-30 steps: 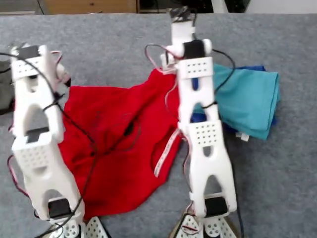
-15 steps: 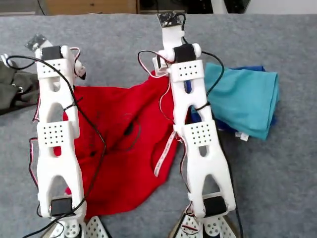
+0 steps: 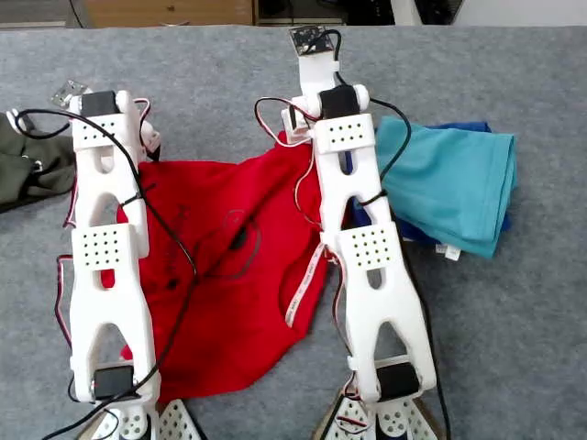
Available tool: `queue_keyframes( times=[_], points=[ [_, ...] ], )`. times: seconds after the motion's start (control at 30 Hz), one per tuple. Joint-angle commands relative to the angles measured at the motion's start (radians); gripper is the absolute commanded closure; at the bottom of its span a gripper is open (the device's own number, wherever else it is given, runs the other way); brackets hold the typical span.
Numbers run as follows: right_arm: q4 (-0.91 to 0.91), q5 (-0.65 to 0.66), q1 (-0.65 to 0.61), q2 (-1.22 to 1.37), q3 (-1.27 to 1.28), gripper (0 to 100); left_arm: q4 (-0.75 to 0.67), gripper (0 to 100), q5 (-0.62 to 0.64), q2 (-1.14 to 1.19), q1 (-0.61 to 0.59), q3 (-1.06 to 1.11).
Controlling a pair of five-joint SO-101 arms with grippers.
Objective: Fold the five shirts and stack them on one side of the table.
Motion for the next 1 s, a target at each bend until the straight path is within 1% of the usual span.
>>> queue_keyframes(
  times=[0.0, 0.1, 0.17, 0.4, 0.53, 0.63, 0.7, 0.97],
  points=[
    [-0.017, 0.000, -0.012, -0.010, -0.041, 99.7, -0.003, 87, 0.008, 0.002, -0.018, 0.000],
    [-0.017, 0.000, -0.012, -0.010, -0.041, 99.7, -0.023, 95, 0.048, 0.024, -0.044, 0.000],
    [-0.017, 0.000, -0.012, -0.010, -0.041, 99.7, -0.031, 98, 0.052, 0.028, -0.060, 0.000],
    [-0.020, 0.000, -0.018, -0.008, -0.039, 99.7, -0.028, 98, 0.044, 0.021, -0.078, -0.026],
    [-0.041, 0.000, -0.025, -0.030, -0.042, 99.7, 0.040, 98, -0.048, -0.015, -0.072, -0.166],
    [-0.025, 0.000, -0.024, -0.107, -0.041, 99.7, 0.058, 98, -0.150, -0.067, -0.063, -0.258],
    [-0.011, 0.000, -0.027, -0.171, -0.042, 99.7, 0.058, 98, -0.238, -0.137, -0.058, -0.242],
    [0.028, 0.005, -0.021, -0.562, -0.041, 99.7, 0.058, 98, -0.512, -0.479, -0.081, -0.184]
  ],
)
